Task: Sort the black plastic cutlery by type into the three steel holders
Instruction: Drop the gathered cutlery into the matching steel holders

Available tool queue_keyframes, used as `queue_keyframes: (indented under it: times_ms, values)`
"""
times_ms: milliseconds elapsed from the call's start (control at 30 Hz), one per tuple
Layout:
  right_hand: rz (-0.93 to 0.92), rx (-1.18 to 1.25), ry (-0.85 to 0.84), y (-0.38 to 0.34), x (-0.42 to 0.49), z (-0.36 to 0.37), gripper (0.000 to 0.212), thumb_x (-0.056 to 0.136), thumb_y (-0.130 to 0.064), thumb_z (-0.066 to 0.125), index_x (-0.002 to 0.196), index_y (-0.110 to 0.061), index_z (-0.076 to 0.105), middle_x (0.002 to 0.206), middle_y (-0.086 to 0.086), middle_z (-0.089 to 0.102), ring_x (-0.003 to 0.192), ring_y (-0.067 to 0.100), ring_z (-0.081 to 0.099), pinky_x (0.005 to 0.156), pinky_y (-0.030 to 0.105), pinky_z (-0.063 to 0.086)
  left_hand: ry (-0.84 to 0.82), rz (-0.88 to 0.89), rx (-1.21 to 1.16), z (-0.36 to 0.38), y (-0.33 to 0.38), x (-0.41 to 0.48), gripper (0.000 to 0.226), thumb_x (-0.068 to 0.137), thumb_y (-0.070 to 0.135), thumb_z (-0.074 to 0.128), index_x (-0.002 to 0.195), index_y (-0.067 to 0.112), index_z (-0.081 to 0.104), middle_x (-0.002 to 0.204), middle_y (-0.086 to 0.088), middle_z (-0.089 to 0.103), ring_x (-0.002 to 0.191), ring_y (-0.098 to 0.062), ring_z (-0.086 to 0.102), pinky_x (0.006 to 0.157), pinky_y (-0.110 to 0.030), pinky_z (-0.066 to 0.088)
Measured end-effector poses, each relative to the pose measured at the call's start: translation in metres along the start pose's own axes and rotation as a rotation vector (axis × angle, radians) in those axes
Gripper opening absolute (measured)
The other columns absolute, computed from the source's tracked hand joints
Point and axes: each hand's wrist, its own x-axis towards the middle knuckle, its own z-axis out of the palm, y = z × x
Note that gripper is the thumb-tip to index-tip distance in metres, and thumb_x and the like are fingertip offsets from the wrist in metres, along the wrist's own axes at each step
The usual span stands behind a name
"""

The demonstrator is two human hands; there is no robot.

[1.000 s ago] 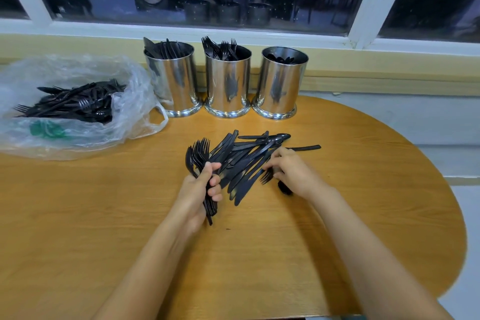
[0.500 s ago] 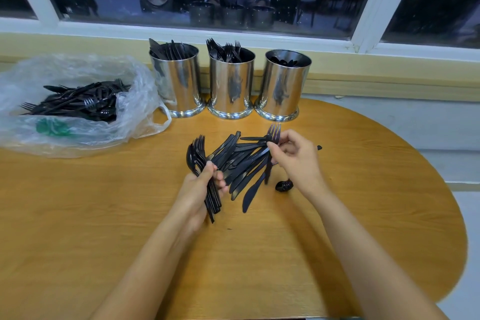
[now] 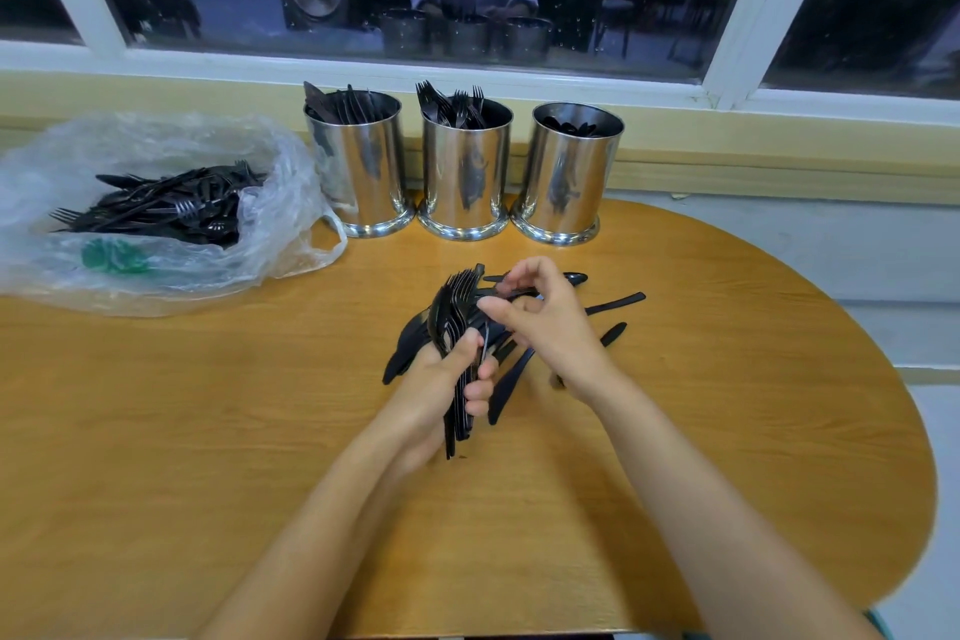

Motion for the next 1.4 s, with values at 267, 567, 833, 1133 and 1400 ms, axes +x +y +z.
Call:
queue_keyframes:
  times_ms: [267, 567, 833, 1133, 1400]
  values:
    - [0.074, 0.002, -0.241, -0.002, 0.001, -0.01, 0.04, 0.097, -0.016, 0.057, 0.136, -0.022, 0.049, 0.081, -0.003, 0.059, 0.053, 0.002, 0.048, 0.046, 0.018, 0.036, -0.174, -0.06, 0.008, -0.003, -0.002, -0.003, 0.023, 0.105, 0.029, 0.04, 0.11, 0.011, 0.053, 0.067, 0.0, 0.041, 0.053, -0.008, 0.03, 0.049, -0.02, 0.034]
    - [-0.042, -0.135, -0.307, 0.002, 0.006, -0.013, 0.014, 0.097, -0.008, 0.054, 0.106, -0.013, 0.063, 0.06, -0.015, 0.057, 0.051, 0.0, 0.045, 0.047, 0.011, 0.035, -0.222, -0.137, 0.046, -0.006, -0.004, 0.0, 0.024, 0.1, 0.029, 0.046, 0.104, 0.007, 0.055, 0.071, -0.003, 0.055, 0.063, -0.013, 0.053, 0.067, -0.03, 0.055]
    - [-0.126, -0.208, -0.136, 0.015, 0.015, -0.003, 0.015, 0.095, -0.011, 0.058, 0.108, -0.016, 0.064, 0.09, 0.003, 0.069, 0.077, 0.025, 0.065, 0.065, 0.033, 0.055, -0.063, -0.001, 0.309, -0.011, -0.009, 0.018, 0.021, 0.104, 0.021, 0.043, 0.113, 0.007, 0.056, 0.076, -0.001, 0.064, 0.067, -0.015, 0.062, 0.07, -0.029, 0.055]
    - [0.102, -0.474, 0.243, 0.046, 0.072, -0.063, 0.025, 0.093, -0.022, 0.063, 0.116, -0.013, 0.062, 0.11, 0.002, 0.065, 0.083, 0.009, 0.056, 0.071, 0.019, 0.04, 0.122, 0.015, -0.076, -0.041, -0.004, 0.039, 0.015, 0.102, 0.02, 0.044, 0.108, 0.01, 0.054, 0.067, 0.002, 0.048, 0.055, -0.01, 0.042, 0.053, -0.025, 0.044]
    - [0.213, -0.921, 0.071, 0.062, 0.092, -0.063, 0.022, 0.087, -0.025, 0.071, 0.108, -0.021, 0.065, 0.101, -0.002, 0.063, 0.098, 0.019, 0.06, 0.074, 0.033, 0.048, 0.094, -0.021, -0.239, -0.045, -0.002, 0.046, 0.016, 0.101, 0.018, 0.045, 0.109, 0.008, 0.054, 0.069, 0.0, 0.047, 0.053, -0.009, 0.043, 0.05, -0.024, 0.044]
